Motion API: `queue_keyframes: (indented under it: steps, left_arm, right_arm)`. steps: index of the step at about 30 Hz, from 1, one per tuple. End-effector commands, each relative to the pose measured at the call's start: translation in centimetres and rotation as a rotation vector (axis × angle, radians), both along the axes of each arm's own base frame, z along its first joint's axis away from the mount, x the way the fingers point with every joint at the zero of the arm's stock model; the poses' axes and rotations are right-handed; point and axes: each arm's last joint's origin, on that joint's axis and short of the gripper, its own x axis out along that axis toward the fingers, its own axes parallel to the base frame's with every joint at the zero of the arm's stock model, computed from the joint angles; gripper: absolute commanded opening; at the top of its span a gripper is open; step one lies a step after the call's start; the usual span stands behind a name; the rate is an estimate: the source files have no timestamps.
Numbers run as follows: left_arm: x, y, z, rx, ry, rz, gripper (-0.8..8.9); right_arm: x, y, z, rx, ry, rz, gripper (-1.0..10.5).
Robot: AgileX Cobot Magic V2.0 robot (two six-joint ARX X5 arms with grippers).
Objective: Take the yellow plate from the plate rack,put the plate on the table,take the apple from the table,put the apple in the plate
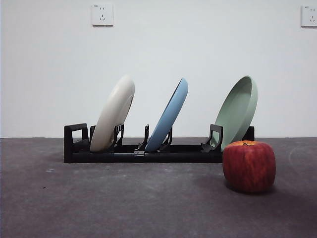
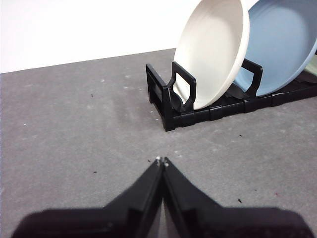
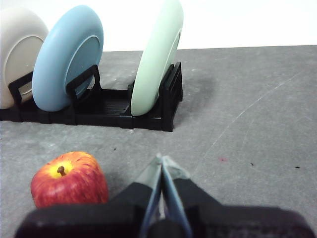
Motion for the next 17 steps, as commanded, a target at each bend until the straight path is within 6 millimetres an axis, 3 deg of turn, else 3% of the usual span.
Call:
queue_keyframes:
  steps: [1, 6, 11, 17]
  left_arm:
    - [0.1, 0.0, -0.4, -0.007, 0.006, -0.002, -0.04]
    - [0.1, 0.0, -0.4, -0.032, 0.01, 0.002, -0.04]
    - [0.1, 0.0, -0.1, -0.168, 0.013, 0.027, -0.07]
    - [-0.1, 0.0, 1.3, -0.267, 0.001, 0.038, -0.07]
  right_arm:
    - [0.0, 0.0, -0.4, 0.008, 0.021, 0.001, 0.0]
    - [0.0, 0.0, -0.4, 0.126, 0.051, -0.018, 0.0]
    - [0.0, 0.0, -0.3, 0.206, 0.067, -0.03, 0.0]
    - [-0.1, 0.0, 1.2, 0.299, 0.092, -0.053, -0.1]
